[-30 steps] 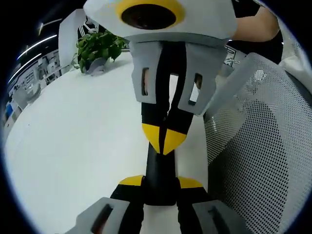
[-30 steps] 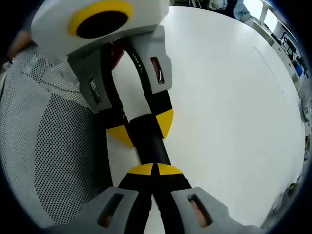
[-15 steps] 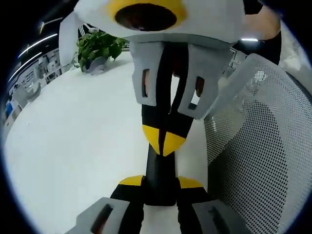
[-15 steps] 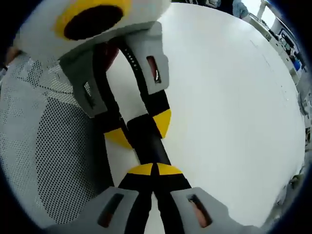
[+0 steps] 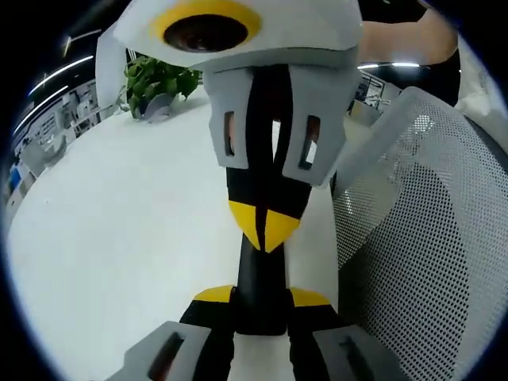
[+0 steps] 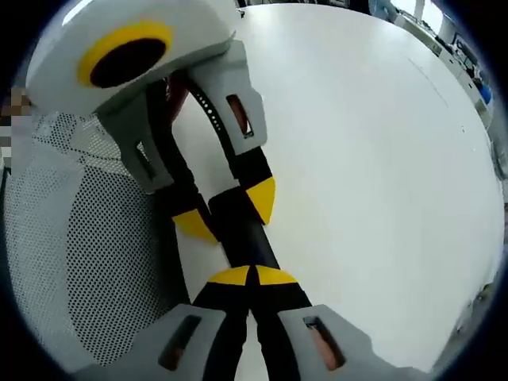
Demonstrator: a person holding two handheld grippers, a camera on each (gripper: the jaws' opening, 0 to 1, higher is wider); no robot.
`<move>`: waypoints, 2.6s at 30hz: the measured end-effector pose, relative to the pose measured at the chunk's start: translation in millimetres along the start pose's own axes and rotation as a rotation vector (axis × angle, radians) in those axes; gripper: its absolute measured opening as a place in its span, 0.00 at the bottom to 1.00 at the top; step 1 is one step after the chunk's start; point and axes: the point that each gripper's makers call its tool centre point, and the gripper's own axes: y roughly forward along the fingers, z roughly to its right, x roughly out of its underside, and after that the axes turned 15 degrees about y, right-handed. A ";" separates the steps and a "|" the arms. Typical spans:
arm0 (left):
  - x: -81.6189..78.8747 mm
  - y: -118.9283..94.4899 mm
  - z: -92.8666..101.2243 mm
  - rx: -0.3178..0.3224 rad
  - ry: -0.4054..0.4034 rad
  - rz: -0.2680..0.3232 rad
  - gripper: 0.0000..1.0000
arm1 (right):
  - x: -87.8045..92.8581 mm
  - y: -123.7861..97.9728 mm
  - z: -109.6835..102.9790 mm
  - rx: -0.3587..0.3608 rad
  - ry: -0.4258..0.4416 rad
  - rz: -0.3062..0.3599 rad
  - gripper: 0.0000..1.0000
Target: Press the specified remote control buttons in sequence, fully releasing each button before pressing the next.
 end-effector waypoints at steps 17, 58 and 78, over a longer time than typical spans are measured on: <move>-0.3 -0.1 -0.4 0.001 -0.008 0.004 0.24 | 0.6 -0.1 -0.7 0.000 0.005 0.004 0.00; -0.5 -0.5 -0.3 0.001 -0.017 0.011 0.25 | -8.9 3.1 -9.1 -0.013 0.058 -0.005 0.00; -0.7 0.2 -0.3 0.000 -0.011 0.009 0.25 | -6.6 3.7 -10.9 0.051 -0.011 0.008 0.00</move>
